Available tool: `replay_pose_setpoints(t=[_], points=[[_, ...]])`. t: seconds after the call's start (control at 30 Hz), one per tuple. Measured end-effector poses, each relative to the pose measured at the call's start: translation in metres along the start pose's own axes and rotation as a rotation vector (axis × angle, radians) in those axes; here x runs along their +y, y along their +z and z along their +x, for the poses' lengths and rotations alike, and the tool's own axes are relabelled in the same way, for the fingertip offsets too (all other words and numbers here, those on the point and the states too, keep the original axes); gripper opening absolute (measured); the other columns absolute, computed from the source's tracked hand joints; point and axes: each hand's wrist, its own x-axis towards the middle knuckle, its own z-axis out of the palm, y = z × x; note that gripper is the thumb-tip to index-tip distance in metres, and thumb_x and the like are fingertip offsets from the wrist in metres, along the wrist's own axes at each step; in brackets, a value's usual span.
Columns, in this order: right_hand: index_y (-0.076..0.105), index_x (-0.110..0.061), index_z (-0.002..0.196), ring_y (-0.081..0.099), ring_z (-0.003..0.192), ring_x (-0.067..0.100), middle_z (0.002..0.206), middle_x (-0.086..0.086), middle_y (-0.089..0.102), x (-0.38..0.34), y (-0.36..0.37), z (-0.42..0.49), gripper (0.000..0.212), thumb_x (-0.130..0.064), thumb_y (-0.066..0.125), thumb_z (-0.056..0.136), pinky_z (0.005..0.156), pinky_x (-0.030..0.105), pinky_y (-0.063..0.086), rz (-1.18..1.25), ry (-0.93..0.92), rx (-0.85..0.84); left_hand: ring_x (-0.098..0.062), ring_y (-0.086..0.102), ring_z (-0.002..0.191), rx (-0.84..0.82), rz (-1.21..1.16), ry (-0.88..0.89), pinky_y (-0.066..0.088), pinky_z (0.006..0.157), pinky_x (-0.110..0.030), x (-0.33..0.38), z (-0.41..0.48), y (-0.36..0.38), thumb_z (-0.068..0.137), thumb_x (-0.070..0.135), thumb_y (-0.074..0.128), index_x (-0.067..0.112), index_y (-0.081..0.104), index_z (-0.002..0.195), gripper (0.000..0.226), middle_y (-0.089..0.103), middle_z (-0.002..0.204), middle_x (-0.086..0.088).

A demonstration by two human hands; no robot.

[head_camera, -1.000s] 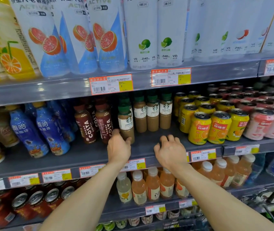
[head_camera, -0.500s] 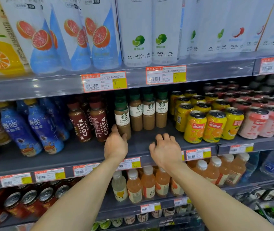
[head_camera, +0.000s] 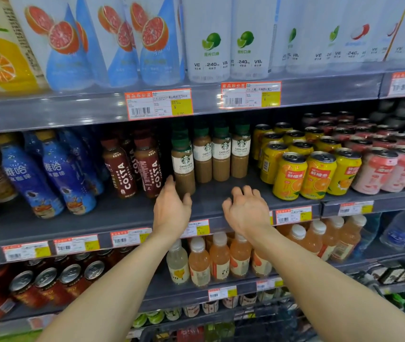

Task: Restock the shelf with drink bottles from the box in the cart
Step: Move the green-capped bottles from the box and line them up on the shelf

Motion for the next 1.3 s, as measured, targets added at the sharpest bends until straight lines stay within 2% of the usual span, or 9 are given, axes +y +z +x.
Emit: replay_pose_setpoints(t=[0.17, 0.27, 0.37, 0.6, 0.87, 1.0, 1.07, 1.2, 1.3], points=[[0.060, -0.010, 0.112, 0.051, 0.102, 0.034, 0.112, 0.015, 0.059, -0.002, -0.003, 0.003, 0.036, -0.037, 0.041, 0.096, 0.082, 0.042, 0.042, 0.034, 0.039, -0.083, -0.009, 0.047, 0.128, 0.013, -0.059, 0.125, 0.036, 0.104, -0.025, -0.012, -0.055, -0.011, 0.096, 0.025, 0.059, 0.022, 0.039, 0.148, 0.055, 0.053, 0.139, 0.008], [0.056, -0.010, 0.122, 0.049, 0.115, 0.036, 0.122, 0.016, 0.057, 0.000, -0.019, 0.004, 0.042, -0.042, 0.044, 0.098, 0.093, 0.042, 0.042, 0.157, 0.038, -0.181, -0.008, 0.049, 0.123, 0.029, -0.046, 0.211, 0.037, 0.101, -0.024, -0.027, -0.099, -0.014, 0.095, 0.024, 0.060, 0.022, 0.051, 0.138, 0.044, 0.053, 0.127, 0.016], [0.054, -0.007, 0.126, 0.047, 0.119, 0.036, 0.124, 0.017, 0.056, 0.003, -0.039, -0.010, 0.044, -0.041, 0.051, 0.097, 0.097, 0.041, 0.040, 0.211, -0.050, -0.131, -0.012, 0.051, 0.119, -0.008, 0.005, 0.192, 0.033, 0.096, -0.019, -0.050, -0.140, -0.013, 0.093, 0.022, 0.061, 0.018, 0.056, 0.131, 0.038, 0.058, 0.124, 0.008], [0.057, -0.003, 0.106, 0.050, 0.105, 0.038, 0.108, 0.018, 0.056, 0.015, -0.035, -0.108, 0.027, -0.022, 0.052, 0.086, 0.081, 0.045, 0.046, 0.171, -0.161, -0.044, -0.018, 0.055, 0.119, -0.332, 0.165, -0.002, 0.046, 0.096, -0.035, -0.126, -0.231, 0.007, 0.095, 0.032, 0.058, 0.021, 0.055, 0.131, 0.037, 0.062, 0.125, 0.005], [0.054, -0.013, 0.124, 0.052, 0.111, 0.032, 0.113, 0.010, 0.057, 0.064, 0.058, -0.298, 0.036, -0.027, 0.056, 0.092, 0.081, 0.039, 0.048, 0.117, 0.170, -0.558, -0.020, 0.055, 0.117, -0.705, 0.311, -0.164, 0.046, 0.094, -0.031, -0.188, -0.330, 0.039, 0.093, 0.032, 0.060, 0.019, 0.055, 0.132, 0.042, 0.063, 0.124, 0.000], [0.054, -0.014, 0.120, 0.061, 0.102, 0.031, 0.112, 0.011, 0.062, 0.083, 0.126, -0.373, 0.034, -0.031, 0.056, 0.091, 0.080, 0.036, 0.049, 0.040, 0.311, -0.884, -0.004, 0.061, 0.076, -0.782, 0.307, -0.299, 0.047, 0.058, -0.014, -0.219, -0.373, 0.074, 0.094, 0.027, 0.064, 0.022, 0.056, 0.128, 0.035, 0.060, 0.089, 0.013], [0.055, -0.017, 0.114, 0.063, 0.098, 0.030, 0.108, 0.009, 0.065, 0.086, 0.145, -0.402, 0.028, -0.032, 0.057, 0.090, 0.078, 0.035, 0.051, 0.058, 0.385, -0.992, -0.006, 0.062, 0.072, -0.835, 0.315, -0.348, 0.052, 0.057, -0.018, -0.228, -0.387, 0.086, 0.094, 0.024, 0.063, 0.022, 0.056, 0.124, 0.030, 0.059, 0.083, 0.012], [0.051, -0.022, 0.102, 0.064, 0.094, 0.028, 0.099, 0.004, 0.063, 0.097, 0.202, -0.452, 0.017, -0.033, 0.057, 0.090, 0.075, 0.032, 0.052, 0.107, 0.507, -1.130, -0.011, 0.068, 0.069, -0.922, 0.353, -0.428, 0.058, 0.058, -0.026, -0.262, -0.414, 0.135, 0.099, 0.021, 0.055, 0.015, 0.056, 0.118, 0.020, 0.064, 0.083, 0.003], [0.053, -0.017, 0.112, 0.063, 0.101, 0.031, 0.106, 0.011, 0.067, 0.107, 0.236, -0.476, 0.026, -0.037, 0.050, 0.096, 0.084, 0.039, 0.054, 0.094, 0.525, -1.164, -0.007, 0.064, 0.070, -0.934, 0.405, -0.467, 0.052, 0.051, -0.018, -0.286, -0.426, 0.170, 0.099, 0.022, 0.054, 0.013, 0.054, 0.121, 0.023, 0.066, 0.093, -0.001]])
